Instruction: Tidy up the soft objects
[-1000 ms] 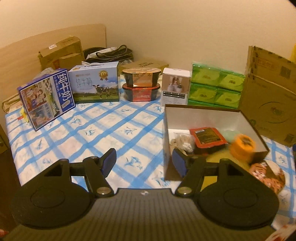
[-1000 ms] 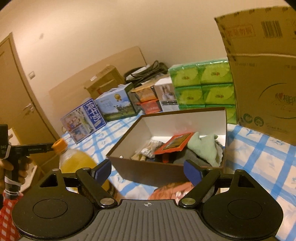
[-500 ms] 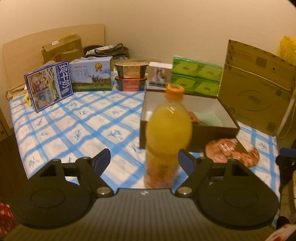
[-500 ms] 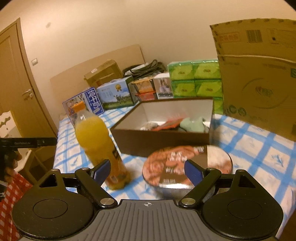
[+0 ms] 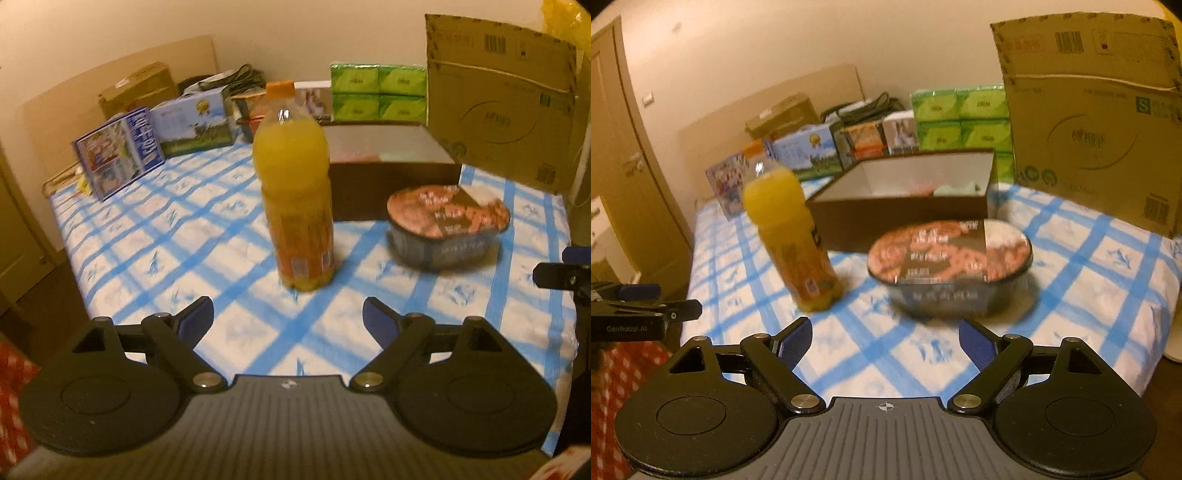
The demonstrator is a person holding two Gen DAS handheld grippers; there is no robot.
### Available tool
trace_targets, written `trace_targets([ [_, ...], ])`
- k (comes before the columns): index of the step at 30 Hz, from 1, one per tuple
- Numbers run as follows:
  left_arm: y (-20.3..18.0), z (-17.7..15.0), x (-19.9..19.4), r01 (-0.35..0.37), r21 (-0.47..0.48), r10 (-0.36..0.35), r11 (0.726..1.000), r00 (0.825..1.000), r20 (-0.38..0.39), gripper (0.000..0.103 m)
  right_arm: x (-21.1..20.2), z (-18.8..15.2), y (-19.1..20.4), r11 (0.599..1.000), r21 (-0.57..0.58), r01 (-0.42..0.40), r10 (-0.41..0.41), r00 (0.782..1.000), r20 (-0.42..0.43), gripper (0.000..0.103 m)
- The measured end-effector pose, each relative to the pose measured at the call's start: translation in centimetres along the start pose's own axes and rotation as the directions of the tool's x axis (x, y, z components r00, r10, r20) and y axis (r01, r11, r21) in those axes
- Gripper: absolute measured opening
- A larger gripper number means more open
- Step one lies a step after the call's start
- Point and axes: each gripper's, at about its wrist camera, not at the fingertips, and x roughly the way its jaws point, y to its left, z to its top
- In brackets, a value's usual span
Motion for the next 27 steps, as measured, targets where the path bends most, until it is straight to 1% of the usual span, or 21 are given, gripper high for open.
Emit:
trace_targets([
  [6,-1.1,-2.6,-2.2,-0.002,-0.081,-0.003,0.997,0.998,-0.062,0.087,-0.7,-2.4,1.3,0.998,-0.058,-0.006,0.003,0.998,-0.059,0.086],
  [9,-1.8,-3.9,-3.2,-0.013,-0.096,0.004,0.995,0.996,-0.087,0.087,-1.0,-3.6,2.0,0.997,-0.079,-0.018,0.011,0.996,-0.088,0.086],
  [13,-2.6,-5.4,-4.1,0.007,-0.107,-0.019,0.994,0.993,-0.114,0.086,-1.5,-4.9,2.6,0.996,-0.088,-0.013,0.003,0.993,-0.117,0.086],
  [18,-3.4,-7.3,-5.0,0.029,-0.109,-0.044,0.994,0.990,-0.136,0.086,-2.3,-6.3,3.0,0.999,-0.040,-0.006,0.000,0.987,-0.158,0.086],
  [22,-4.1,-8.4,-5.6,0.048,-0.092,-0.061,0.995,0.987,-0.147,0.086,-3.5,-7.6,3.4,1.000,-0.026,0.002,-0.006,0.986,-0.166,0.086],
  [27,-4.9,-9.6,-6.2,0.070,-0.103,-0.085,0.992,0.984,-0.159,0.086,-4.6,-8.8,3.3,1.000,-0.008,0.020,-0.021,0.983,-0.183,0.086],
])
